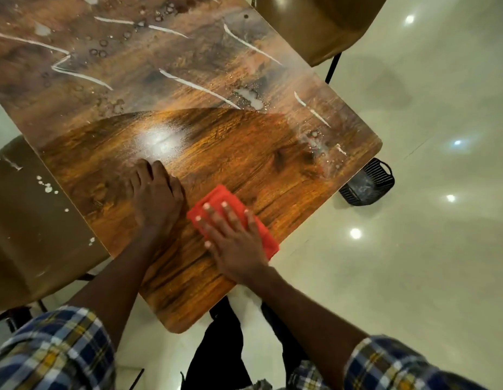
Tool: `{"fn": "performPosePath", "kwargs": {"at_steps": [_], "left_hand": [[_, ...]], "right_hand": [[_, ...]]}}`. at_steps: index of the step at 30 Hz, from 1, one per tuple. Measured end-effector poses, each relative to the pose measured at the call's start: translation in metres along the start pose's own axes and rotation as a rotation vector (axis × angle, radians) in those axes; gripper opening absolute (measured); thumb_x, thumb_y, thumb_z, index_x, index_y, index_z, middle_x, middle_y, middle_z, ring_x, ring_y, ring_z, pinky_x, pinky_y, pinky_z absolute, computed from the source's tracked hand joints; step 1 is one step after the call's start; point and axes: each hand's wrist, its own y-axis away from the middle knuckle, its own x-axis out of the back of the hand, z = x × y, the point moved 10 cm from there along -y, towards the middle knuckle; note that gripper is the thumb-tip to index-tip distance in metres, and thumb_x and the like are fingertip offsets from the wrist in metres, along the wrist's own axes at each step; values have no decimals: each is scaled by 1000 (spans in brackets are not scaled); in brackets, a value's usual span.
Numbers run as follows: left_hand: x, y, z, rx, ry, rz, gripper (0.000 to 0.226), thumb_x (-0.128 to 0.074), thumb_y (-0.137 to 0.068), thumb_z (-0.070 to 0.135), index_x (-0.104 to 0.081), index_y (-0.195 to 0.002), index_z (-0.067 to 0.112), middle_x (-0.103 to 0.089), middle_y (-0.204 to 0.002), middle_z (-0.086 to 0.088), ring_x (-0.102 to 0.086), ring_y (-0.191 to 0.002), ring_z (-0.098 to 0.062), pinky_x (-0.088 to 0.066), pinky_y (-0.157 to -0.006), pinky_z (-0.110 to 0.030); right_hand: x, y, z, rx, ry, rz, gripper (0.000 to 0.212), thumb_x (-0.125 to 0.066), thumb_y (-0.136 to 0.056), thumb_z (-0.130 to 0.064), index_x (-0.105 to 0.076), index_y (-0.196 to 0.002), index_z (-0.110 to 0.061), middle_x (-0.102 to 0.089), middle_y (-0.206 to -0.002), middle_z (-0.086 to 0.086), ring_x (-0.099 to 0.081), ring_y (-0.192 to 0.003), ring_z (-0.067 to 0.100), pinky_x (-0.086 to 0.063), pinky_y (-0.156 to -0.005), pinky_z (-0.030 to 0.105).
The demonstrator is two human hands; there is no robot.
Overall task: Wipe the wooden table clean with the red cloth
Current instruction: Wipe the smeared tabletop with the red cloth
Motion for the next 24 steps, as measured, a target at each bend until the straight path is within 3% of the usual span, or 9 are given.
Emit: {"fn": "performPosePath", "kwargs": {"at_steps": [3, 5, 10, 14, 16, 20, 22, 24], "left_hand": [[-5, 1, 40, -53, 41, -20, 42, -46, -102, 38, -48, -135, 12, -43, -148, -17, -44, -133, -41, -38, -110, -56], [-13, 2, 56, -41, -27, -63, 49, -44, -100, 44, -49, -135, 10, -47, -145, -17, -46, -131, -42, -41, -106, -56], [-22, 7, 68, -42, -208, -169, 55, -38, -105, 47, -47, -141, 7, -47, -151, -24, -45, -135, -50, -41, -107, -60], [-21, 7, 78, 83, -185, -192, 52, -42, -104, 42, -50, -139, 5, -47, -151, -24, -44, -137, -48, -42, -106, -62], [-19, 3, 103, 85, -142, -163, 48, -42, -104, 38, -51, -136, 4, -51, -144, -23, -47, -132, -45, -43, -105, -61], [-35, -4, 171, -5, -52, -149, 46, -41, -104, 37, -50, -142, 12, -48, -152, -15, -45, -140, -40, -41, -111, -58], [-47, -5, 185, 51, -64, -159, 48, -40, -104, 39, -49, -142, 12, -46, -156, -17, -42, -144, -44, -41, -112, -58], [-56, -4, 189, 83, -121, -166, 49, -40, -103, 40, -49, -142, 11, -46, -156, -21, -41, -145, -47, -42, -111, -61]], "right_hand": [[9, 1, 19, 203, 89, 13, 59, -31, -112, -50, -13, -168, -42, -4, -177, -10, 1, -164, 22, -2, -128, 59], [26, -6, 75, 208, 123, 18, 59, -27, -111, -53, -13, -167, -44, -3, -177, -10, -1, -164, 23, -6, -127, 62], [95, -8, 278, -356, 31, 137, 59, -10, -109, -62, 4, -165, -51, 4, -177, -11, 5, -164, 23, -11, -127, 63], [99, -8, 291, -514, -12, 183, 62, -16, -110, -59, -2, -168, -42, 0, -178, -5, 2, -164, 27, -10, -126, 66], [87, -11, 256, -397, 28, 169, 62, -21, -112, -55, -6, -169, -38, -1, -178, -4, -1, -164, 29, -8, -127, 64], [57, -4, 188, 114, 71, 21, 59, -25, -112, -53, -13, -168, -41, -5, -178, -9, -3, -164, 26, -13, -125, 64], [63, -8, 199, 330, 120, -13, 59, -26, -111, -54, -12, -167, -45, -4, -177, -13, 0, -164, 23, -9, -124, 64], [80, -22, 249, 349, 173, 3, 59, -25, -111, -57, -9, -167, -49, 0, -177, -14, 2, -164, 22, -10, -123, 66]]}}
